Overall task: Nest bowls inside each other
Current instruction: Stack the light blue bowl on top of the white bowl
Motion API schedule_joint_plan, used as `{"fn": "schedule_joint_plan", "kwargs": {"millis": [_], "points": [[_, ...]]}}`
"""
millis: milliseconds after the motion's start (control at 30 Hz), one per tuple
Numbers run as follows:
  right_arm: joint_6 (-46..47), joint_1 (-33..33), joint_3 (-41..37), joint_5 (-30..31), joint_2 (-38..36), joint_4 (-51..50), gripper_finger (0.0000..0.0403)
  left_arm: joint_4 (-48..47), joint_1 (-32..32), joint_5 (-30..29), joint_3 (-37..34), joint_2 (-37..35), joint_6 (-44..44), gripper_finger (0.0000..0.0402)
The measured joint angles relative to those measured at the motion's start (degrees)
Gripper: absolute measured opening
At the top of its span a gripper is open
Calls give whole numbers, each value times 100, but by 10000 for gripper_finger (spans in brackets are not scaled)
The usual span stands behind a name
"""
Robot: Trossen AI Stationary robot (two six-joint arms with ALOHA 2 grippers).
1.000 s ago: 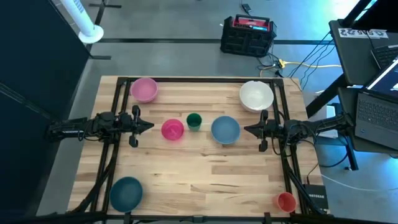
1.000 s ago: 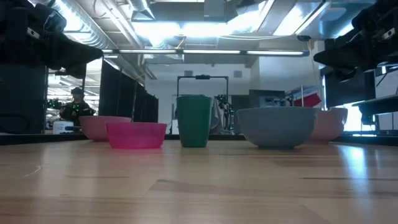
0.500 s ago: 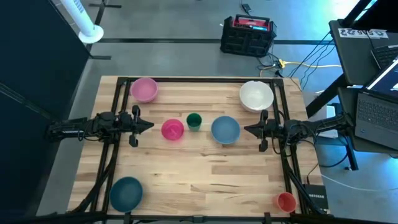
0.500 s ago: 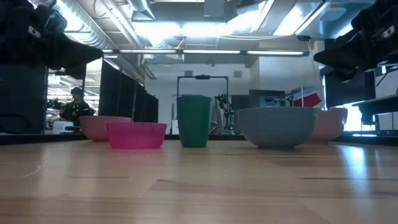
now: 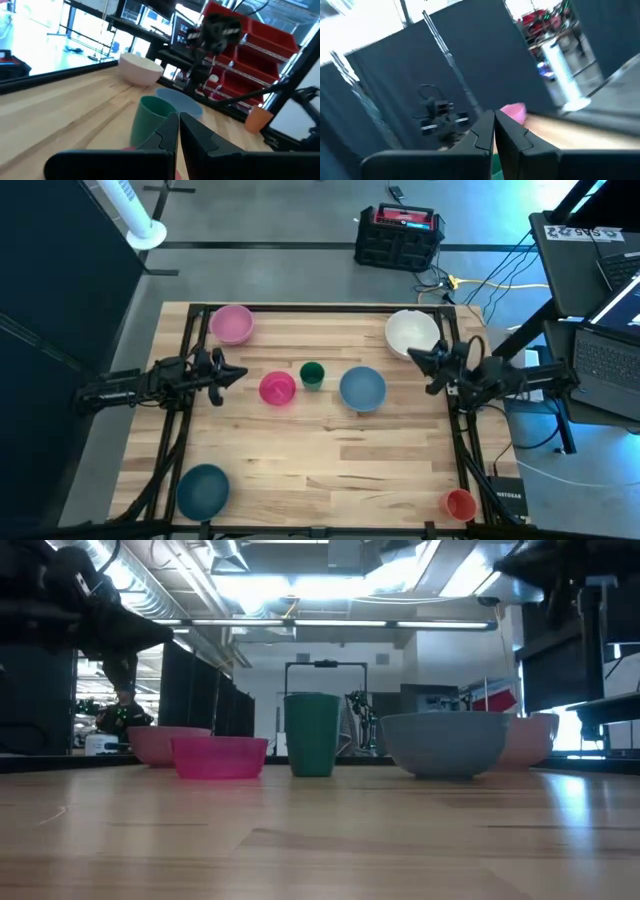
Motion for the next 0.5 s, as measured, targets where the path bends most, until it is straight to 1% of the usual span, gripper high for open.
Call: {"fn": "schedule_joint_plan", "kwargs": {"millis": [100,167,267,500], "points": [[-576,-358,1204,-79,879,-976,0,-4,77,2,0,9,25,0],[-905,-678,2031,-287,1607,-1677,0,-9,104,2,2,9,26,0],[-1128,-1291,3176,-601,2733,-2859,0,-13,123,4,2,9,31,0],[-1359,-2321,4455,-2051,4674,-4440,11,-10,123,8,3,9,-33,0]]}}
